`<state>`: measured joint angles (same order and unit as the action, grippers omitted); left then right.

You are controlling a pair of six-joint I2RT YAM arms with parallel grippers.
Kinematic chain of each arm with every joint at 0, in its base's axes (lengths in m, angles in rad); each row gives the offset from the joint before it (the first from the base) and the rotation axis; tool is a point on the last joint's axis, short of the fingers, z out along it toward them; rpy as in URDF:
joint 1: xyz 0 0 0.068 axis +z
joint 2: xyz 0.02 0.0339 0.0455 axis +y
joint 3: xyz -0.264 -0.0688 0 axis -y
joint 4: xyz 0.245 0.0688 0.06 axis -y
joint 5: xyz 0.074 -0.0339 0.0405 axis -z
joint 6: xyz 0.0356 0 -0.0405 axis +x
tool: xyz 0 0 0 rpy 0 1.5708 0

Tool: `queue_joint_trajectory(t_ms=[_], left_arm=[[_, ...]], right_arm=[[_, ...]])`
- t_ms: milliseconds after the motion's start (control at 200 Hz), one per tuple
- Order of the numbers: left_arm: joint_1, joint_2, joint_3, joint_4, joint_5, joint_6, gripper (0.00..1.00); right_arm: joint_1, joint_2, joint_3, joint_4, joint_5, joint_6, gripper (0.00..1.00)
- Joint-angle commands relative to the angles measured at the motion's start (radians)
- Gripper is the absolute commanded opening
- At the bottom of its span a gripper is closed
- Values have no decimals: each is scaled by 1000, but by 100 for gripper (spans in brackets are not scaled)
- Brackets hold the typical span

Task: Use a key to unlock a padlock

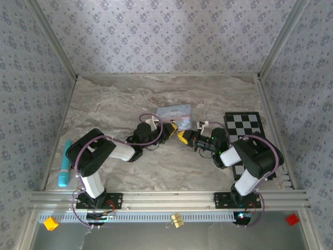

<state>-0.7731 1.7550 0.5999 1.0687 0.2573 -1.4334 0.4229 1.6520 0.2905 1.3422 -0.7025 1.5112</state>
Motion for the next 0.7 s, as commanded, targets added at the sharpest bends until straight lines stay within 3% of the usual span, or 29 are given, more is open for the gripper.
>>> queue_joint_trajectory(t_ms=[0, 140, 505, 695], left_arm=[[-58, -13, 20, 21, 161, 11, 0], [-64, -22, 32, -19, 171, 28, 0], [-70, -2, 57, -17, 148, 18, 0], [-70, -1, 49, -1, 141, 13, 0]], right_arm=[[-66, 2, 23, 54, 50, -9, 0], [-59, 16, 40, 54, 50, -5, 0], [120, 40, 56, 55, 168, -37, 0], [117, 35, 29, 54, 220, -51, 0]])
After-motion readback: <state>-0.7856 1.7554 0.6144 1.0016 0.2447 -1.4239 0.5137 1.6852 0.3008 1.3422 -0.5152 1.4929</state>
